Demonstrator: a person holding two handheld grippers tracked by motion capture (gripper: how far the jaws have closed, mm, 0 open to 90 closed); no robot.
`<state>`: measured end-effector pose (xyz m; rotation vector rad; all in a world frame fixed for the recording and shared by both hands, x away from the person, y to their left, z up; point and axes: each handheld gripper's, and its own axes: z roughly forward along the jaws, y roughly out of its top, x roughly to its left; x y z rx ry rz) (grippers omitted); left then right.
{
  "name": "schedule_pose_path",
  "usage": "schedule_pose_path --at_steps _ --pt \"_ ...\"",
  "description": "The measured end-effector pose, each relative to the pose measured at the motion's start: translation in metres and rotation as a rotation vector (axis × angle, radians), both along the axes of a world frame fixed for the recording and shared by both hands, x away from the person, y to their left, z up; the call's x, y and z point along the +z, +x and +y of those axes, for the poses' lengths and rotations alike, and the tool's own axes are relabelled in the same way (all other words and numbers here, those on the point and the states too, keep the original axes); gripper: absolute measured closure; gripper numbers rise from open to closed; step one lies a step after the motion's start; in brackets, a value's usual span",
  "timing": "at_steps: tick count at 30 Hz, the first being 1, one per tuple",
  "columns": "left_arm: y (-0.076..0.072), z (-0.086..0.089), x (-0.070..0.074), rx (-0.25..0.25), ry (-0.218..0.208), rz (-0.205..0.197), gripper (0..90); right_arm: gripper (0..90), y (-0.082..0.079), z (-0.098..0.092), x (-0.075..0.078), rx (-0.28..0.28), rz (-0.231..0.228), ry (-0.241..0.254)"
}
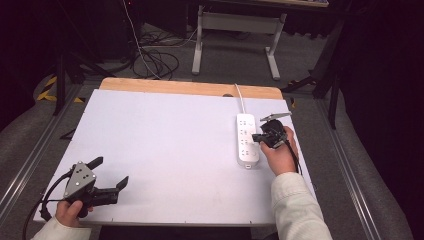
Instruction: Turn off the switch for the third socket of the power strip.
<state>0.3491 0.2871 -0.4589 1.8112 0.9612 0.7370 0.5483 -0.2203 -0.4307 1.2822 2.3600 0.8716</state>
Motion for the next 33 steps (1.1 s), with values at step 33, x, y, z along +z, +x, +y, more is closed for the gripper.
schedule_pose_path --at_steps 33 --pt "0.000 0.000 0.000 -0.003 -0.004 0.003 2.3 90.0 0.004 0.009 -0.011 -0.004 0.029 -0.065"
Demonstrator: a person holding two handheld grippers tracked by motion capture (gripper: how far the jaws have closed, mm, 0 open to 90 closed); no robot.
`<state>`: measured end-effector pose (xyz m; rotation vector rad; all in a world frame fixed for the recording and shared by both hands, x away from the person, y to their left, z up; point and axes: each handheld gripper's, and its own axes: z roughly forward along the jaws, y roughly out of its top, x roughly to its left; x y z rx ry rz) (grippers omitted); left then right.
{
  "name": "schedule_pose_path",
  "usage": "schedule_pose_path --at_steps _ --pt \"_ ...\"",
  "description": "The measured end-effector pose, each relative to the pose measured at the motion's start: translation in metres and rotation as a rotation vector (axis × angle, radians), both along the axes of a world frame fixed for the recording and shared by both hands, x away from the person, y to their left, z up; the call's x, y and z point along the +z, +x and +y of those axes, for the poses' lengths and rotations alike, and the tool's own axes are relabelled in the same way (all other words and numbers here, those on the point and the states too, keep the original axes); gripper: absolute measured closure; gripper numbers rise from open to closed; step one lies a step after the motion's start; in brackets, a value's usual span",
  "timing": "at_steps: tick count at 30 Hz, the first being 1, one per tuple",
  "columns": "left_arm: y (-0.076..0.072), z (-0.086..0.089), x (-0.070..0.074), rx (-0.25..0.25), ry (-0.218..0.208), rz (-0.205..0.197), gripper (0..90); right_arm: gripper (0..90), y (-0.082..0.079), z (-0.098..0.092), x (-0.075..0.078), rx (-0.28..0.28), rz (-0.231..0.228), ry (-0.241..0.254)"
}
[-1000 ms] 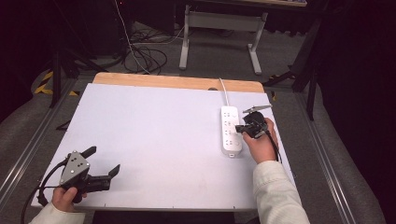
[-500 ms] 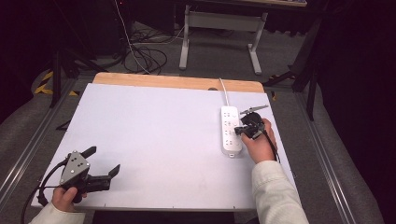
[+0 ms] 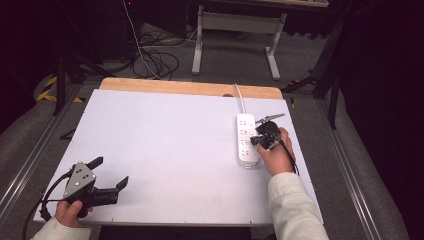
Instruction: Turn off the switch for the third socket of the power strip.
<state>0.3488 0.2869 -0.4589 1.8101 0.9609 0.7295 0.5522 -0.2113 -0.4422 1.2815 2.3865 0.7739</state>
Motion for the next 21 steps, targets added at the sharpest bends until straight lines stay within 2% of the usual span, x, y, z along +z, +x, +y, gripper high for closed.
schedule_pose_path --at_steps 17,21 --pt "-0.0001 -0.0004 -0.0002 -0.003 0.006 0.001 2.3 90.0 -0.0028 0.0033 -0.0008 -0.014 -0.017 -0.020" --pt "-0.0002 -0.0007 -0.0005 -0.002 0.002 0.001 2.3 90.0 -0.0054 0.0056 -0.0015 -0.016 -0.036 -0.039"
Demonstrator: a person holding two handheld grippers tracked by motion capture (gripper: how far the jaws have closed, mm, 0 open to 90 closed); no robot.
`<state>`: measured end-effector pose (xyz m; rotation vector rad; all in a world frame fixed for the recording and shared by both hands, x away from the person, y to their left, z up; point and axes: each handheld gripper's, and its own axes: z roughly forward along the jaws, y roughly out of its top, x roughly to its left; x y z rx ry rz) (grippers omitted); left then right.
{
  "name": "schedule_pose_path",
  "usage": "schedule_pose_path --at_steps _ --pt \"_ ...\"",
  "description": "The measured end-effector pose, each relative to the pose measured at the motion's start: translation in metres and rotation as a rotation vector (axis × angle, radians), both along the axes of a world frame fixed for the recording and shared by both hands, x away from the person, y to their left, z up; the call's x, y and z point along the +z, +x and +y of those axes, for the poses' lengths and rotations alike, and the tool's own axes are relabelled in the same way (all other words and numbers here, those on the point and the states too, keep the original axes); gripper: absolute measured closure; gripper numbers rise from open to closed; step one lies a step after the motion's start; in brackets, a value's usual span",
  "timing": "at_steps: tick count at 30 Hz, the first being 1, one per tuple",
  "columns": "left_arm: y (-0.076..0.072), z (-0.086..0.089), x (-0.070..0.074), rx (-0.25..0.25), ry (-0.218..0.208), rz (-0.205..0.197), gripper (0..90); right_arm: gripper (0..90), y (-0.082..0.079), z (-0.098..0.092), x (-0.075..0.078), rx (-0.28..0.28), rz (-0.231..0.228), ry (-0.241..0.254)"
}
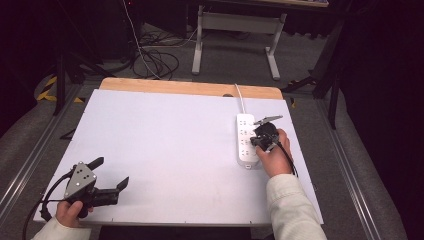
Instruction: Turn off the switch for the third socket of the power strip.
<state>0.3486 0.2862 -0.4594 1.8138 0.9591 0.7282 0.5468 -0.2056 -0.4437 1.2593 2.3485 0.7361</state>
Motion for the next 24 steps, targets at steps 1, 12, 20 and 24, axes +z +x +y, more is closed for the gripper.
schedule_pose_path --at_steps 1,12,20,24 --pt "0.0001 0.0001 0.0000 0.000 0.002 0.001 2.3 90.0 -0.0007 0.0002 -0.0005 -0.001 -0.006 -0.001" --pt "-0.0002 -0.0007 -0.0003 -0.003 0.001 0.005 2.3 90.0 -0.0033 -0.0012 -0.0027 -0.016 -0.022 0.019" --pt "-0.0003 -0.0004 -0.0001 -0.006 0.008 0.002 2.3 90.0 -0.0038 0.0001 -0.0036 -0.021 -0.021 0.014" --pt "-0.0002 -0.0002 -0.0001 -0.004 0.005 0.002 2.3 90.0 -0.0041 -0.0018 -0.0039 -0.023 -0.022 0.031"
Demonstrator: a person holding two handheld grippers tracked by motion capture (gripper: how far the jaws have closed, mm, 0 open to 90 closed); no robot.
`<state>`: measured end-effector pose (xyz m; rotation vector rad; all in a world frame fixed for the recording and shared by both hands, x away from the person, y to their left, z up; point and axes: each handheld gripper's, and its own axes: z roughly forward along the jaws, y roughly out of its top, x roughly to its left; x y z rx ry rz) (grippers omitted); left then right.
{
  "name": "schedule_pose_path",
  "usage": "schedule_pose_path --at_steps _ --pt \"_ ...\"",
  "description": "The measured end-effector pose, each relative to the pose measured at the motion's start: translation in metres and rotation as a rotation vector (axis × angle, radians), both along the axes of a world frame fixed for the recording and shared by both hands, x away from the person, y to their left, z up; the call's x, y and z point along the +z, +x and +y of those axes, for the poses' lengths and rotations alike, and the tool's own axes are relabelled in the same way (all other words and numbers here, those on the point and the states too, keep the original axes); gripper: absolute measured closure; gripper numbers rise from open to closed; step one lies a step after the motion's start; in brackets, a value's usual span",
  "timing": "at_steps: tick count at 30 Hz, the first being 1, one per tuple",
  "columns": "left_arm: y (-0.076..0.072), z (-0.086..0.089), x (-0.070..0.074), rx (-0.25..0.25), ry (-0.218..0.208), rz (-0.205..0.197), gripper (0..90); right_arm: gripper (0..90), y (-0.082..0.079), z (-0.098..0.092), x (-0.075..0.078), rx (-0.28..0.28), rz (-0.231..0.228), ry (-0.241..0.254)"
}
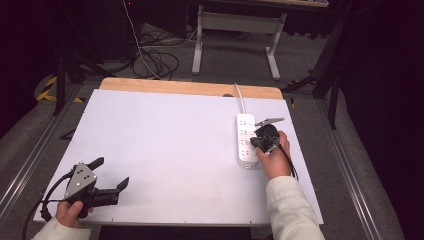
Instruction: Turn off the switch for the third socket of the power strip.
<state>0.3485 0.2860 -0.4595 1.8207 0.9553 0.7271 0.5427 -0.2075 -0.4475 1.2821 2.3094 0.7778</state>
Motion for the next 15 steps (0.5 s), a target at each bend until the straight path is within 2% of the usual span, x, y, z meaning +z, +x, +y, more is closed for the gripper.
schedule_pose_path --at_steps 3,4,6,7,11,15 --pt "0.000 0.000 0.000 0.003 -0.002 0.000 2.3 90.0 -0.001 0.002 0.001 0.002 -0.004 -0.020" --pt "0.001 0.000 0.000 0.004 -0.002 0.001 2.3 90.0 -0.002 0.002 0.002 0.000 -0.029 0.001" --pt "0.001 0.000 0.000 0.005 -0.004 0.001 2.3 90.0 -0.003 0.002 0.003 0.002 -0.013 0.015" --pt "0.001 0.000 0.000 0.005 -0.005 0.001 2.3 90.0 -0.004 0.002 0.003 0.006 -0.025 0.013" --pt "0.001 0.000 0.000 0.006 -0.005 0.002 2.3 90.0 -0.008 0.000 0.011 0.008 -0.073 0.061" --pt "0.001 0.000 0.000 0.004 -0.005 0.001 2.3 90.0 -0.013 -0.001 0.017 0.013 -0.092 0.067"
